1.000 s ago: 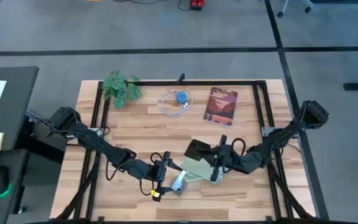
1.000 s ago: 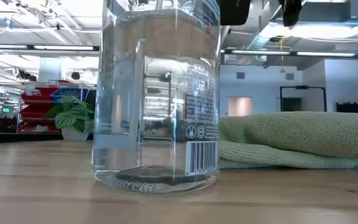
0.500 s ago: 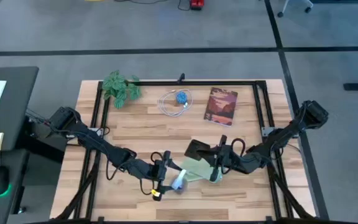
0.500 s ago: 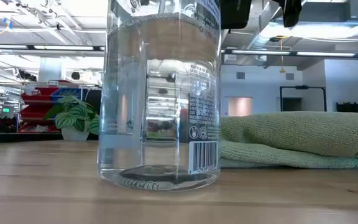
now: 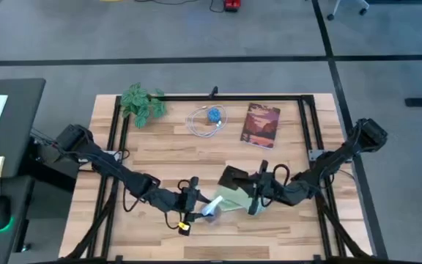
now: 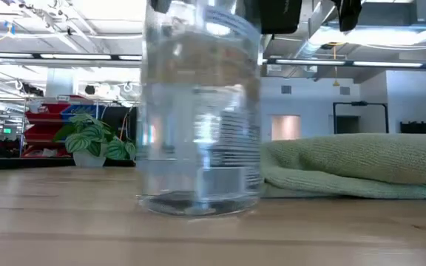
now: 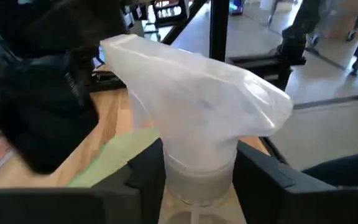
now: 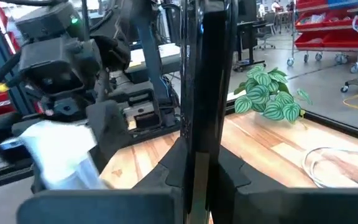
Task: Apply microfiber cloth
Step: Spray the back of the black cellphone with the spray bottle
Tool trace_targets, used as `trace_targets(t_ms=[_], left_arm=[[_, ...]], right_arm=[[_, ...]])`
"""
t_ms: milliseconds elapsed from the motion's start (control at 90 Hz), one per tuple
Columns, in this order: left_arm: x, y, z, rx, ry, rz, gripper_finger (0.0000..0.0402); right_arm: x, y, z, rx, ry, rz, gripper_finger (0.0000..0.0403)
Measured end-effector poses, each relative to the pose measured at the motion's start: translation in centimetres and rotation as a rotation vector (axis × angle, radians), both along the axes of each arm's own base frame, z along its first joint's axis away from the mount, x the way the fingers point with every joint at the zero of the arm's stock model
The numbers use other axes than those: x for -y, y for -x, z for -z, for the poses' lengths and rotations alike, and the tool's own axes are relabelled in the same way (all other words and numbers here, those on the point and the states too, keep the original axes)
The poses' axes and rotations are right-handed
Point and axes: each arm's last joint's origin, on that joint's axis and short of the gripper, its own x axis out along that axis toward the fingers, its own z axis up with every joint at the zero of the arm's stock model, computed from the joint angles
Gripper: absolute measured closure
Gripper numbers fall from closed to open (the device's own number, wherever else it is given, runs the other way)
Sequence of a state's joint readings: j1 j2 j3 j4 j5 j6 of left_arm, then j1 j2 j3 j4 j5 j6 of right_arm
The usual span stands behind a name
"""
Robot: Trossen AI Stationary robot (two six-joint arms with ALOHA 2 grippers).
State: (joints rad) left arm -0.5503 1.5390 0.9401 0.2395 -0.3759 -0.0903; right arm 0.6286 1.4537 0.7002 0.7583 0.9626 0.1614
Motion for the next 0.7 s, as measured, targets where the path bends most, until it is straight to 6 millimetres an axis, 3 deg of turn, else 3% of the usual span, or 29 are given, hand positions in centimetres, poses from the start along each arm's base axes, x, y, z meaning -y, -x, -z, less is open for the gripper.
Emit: trace_targets(t_ms=[144, 278, 489, 700], left_arm=[[-0.6, 1.8, -0.8, -0.095, -0.005, -0.014, 0.0182], [-1.0, 3.1, -1.1, -0.140, -0.021, -0.112, 0.0170], [-0.7, 4.3, -0.9, -0.135, -0.081, -0.274, 0.0186], [-0.3, 4.2, -0.5, -0.120, -0.039, -0.336, 0.0222]], right_arm=[[-0.2, 0.8, -0.8, 0.002, 0.033, 0.035, 0.0386], [-0.1, 1.3, -1.0, -0.025, 0.041, 0.028, 0.0386], [0.0, 1.4, 0.0, -0.087, 0.015, 0.031, 0.0386], [0.0, 1.5, 0.4, -0.108, -0.003, 0.034, 0.0387]])
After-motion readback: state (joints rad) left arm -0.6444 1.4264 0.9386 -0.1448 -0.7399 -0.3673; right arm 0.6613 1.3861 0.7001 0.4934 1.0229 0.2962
